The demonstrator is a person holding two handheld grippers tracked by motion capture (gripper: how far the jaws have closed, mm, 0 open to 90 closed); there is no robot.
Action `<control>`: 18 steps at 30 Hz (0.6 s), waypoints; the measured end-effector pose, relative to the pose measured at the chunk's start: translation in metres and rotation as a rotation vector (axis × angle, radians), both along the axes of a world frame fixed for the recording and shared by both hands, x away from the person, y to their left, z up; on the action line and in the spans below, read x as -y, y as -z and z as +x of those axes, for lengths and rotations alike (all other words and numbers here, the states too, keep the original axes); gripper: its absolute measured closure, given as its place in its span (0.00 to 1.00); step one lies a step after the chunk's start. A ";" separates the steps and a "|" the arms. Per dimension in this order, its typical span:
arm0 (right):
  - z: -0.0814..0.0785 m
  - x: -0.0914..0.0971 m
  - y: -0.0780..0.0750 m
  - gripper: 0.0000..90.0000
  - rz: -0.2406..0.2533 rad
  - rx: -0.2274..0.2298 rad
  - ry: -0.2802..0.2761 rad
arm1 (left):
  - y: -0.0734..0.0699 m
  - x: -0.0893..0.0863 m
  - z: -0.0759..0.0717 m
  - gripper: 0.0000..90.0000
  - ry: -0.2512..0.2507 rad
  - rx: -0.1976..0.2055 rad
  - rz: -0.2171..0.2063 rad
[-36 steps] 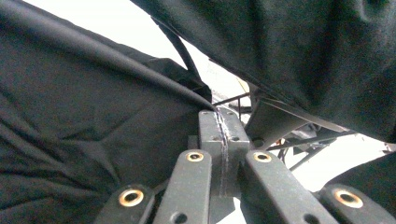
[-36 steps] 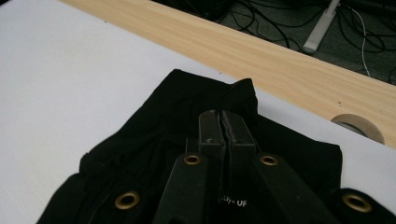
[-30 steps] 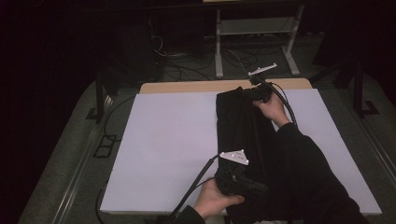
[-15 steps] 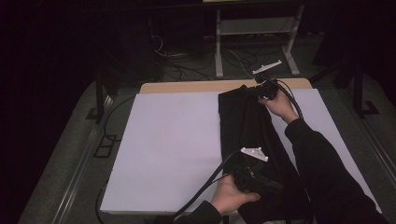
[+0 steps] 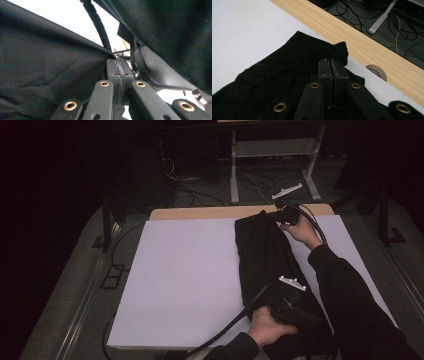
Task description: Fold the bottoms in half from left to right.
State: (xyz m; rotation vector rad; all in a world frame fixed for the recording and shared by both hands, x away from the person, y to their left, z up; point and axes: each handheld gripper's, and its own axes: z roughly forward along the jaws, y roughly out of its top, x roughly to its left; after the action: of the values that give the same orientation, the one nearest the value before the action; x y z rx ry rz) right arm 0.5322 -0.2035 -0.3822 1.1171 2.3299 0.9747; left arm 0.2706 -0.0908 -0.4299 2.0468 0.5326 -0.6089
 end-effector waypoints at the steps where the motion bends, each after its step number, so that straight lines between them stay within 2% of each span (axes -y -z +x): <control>1: 0.000 0.001 0.001 0.96 0.000 -0.001 0.001 | 0.001 0.002 0.001 0.99 -0.002 -0.005 0.002; 6: 0.001 0.008 0.003 0.96 -0.012 -0.001 0.008 | 0.008 0.010 0.001 0.99 -0.011 -0.023 0.017; 12: 0.002 0.018 0.006 0.96 0.009 -0.005 0.016 | 0.016 0.017 0.003 0.99 -0.024 -0.049 0.035; 18: 0.004 0.021 0.010 0.96 0.021 0.012 0.009 | 0.023 0.023 0.003 0.99 -0.040 -0.070 0.050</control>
State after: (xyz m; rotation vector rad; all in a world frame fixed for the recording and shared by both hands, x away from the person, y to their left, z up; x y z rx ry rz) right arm 0.5357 -0.2244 -0.3924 1.1265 2.3083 1.0022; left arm 0.2731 -0.1139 -0.4524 2.0629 0.6342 -0.6516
